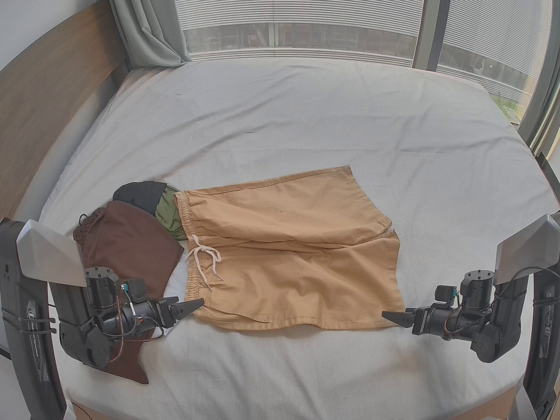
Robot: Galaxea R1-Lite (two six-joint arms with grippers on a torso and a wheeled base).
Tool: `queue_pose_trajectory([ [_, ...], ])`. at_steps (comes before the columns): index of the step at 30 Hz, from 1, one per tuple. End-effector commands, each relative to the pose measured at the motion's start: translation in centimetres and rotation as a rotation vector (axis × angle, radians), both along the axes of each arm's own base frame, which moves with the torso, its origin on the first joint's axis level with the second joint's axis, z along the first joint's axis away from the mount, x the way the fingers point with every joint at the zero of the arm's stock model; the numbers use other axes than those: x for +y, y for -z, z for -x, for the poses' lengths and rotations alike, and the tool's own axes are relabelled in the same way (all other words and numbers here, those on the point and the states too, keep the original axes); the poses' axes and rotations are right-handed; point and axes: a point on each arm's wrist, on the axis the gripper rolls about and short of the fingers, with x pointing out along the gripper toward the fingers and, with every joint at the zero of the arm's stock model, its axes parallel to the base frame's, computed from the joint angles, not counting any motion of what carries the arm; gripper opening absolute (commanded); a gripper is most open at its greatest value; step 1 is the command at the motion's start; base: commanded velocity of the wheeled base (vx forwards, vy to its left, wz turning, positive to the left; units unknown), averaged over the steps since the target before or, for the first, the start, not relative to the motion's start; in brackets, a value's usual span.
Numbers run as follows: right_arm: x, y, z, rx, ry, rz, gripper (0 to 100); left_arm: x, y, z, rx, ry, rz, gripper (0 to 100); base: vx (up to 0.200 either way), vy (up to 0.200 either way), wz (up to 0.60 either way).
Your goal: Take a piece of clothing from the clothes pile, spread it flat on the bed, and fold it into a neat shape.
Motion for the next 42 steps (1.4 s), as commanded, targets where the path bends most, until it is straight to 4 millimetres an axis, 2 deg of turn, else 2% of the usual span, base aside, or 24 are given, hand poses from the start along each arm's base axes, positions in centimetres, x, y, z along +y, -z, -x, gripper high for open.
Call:
queue_pose_trajectory([
  [1, 0.0, 0.1, 0.0, 0.003, 0.0, 0.0, 100, -0.5, 0.8, 0.0, 0.021, 0.016, -0.002, 100, 0.0, 0.0, 0.0],
  [13, 0.0, 0.2, -0.3, -0.004, 0.001, 0.001, 100, -1.2, 1.9, -0.5, 0.048, -0.021, -0.015, 100, 0.0, 0.0, 0.0],
  [19, 0.0, 0.2, -0.3, -0.004, 0.001, 0.001, 100, -2.4, 2.0, -1.2, 0.078, -0.085, 0.021, 100, 0.0, 0.0, 0.0],
  [26, 0.0, 0.2, -0.3, -0.004, 0.001, 0.001, 100, -2.5, 2.5, -1.2, 0.089, -0.089, 0.019, 100, 0.0, 0.0, 0.0],
  [27, 0.0, 0.2, -0.3, -0.004, 0.001, 0.001, 100, -2.5, 2.5, -1.3, 0.088, -0.089, 0.018, 0, 0.0, 0.0, 0.0],
  [42, 0.3, 0.6, -0.1, 0.014, -0.011, 0.002, 100, -2.1, 2.3, -1.4, 0.08, -0.099, 0.02, 0, 0.0, 0.0, 0.0],
])
